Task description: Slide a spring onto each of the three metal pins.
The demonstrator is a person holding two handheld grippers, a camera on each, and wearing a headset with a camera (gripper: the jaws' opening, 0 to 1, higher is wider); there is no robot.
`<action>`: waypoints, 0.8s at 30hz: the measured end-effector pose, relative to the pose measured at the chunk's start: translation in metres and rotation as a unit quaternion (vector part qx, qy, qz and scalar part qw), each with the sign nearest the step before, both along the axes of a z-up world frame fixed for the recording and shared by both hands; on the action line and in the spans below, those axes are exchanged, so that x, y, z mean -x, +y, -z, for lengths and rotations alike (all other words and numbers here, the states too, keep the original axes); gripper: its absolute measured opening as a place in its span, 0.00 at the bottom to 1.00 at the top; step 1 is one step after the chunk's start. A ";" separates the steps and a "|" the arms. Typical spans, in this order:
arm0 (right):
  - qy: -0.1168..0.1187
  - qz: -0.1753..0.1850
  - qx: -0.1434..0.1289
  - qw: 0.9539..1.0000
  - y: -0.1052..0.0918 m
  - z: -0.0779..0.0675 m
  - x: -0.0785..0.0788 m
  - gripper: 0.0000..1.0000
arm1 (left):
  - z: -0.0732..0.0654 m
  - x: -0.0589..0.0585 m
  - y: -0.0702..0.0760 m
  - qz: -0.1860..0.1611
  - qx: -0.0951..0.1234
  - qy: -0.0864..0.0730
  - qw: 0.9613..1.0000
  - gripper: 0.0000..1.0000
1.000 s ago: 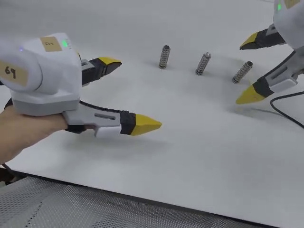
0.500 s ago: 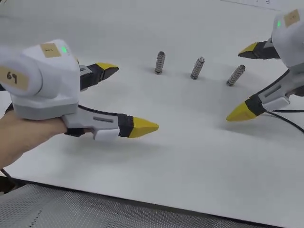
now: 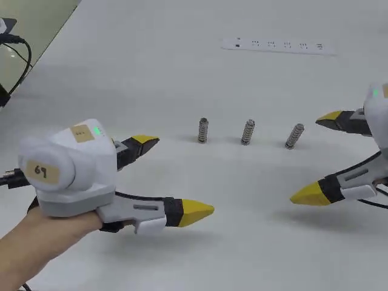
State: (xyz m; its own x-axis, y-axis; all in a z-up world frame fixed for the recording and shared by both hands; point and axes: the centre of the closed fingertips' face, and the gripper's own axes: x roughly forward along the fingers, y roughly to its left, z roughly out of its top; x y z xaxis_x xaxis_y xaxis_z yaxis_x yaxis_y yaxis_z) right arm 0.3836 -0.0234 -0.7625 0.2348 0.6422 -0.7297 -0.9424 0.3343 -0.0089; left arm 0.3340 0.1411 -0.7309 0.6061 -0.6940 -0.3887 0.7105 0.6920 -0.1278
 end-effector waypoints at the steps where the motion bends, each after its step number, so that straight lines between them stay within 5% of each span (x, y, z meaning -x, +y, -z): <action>1: -0.009 0.010 -0.012 1.000 -0.001 -0.006 0.003 1.00 | -0.002 0.001 0.000 -0.002 0.001 -0.001 1.000 0.89; 4: -0.006 0.035 -0.041 0.999 -0.006 -0.016 0.015 1.00 | -0.010 0.001 -0.003 -0.002 0.001 -0.009 1.000 0.90; 11: -0.009 0.064 -0.049 0.997 -0.021 -0.022 0.037 1.00 | -0.014 0.005 -0.009 0.002 -0.007 -0.018 1.000 0.90; 24: -0.007 0.133 -0.066 0.989 -0.054 -0.028 0.081 1.00 | -0.024 0.015 0.002 -0.005 -0.007 -0.030 1.000 0.90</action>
State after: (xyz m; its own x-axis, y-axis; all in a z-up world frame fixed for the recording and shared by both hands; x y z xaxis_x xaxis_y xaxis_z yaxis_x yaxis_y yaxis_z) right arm 0.3022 -0.0778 -0.7342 0.4182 0.6453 -0.6393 -0.8208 0.5700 0.0384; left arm 0.3188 0.1435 -0.7067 0.6359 -0.6820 -0.3613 0.7089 0.7012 -0.0759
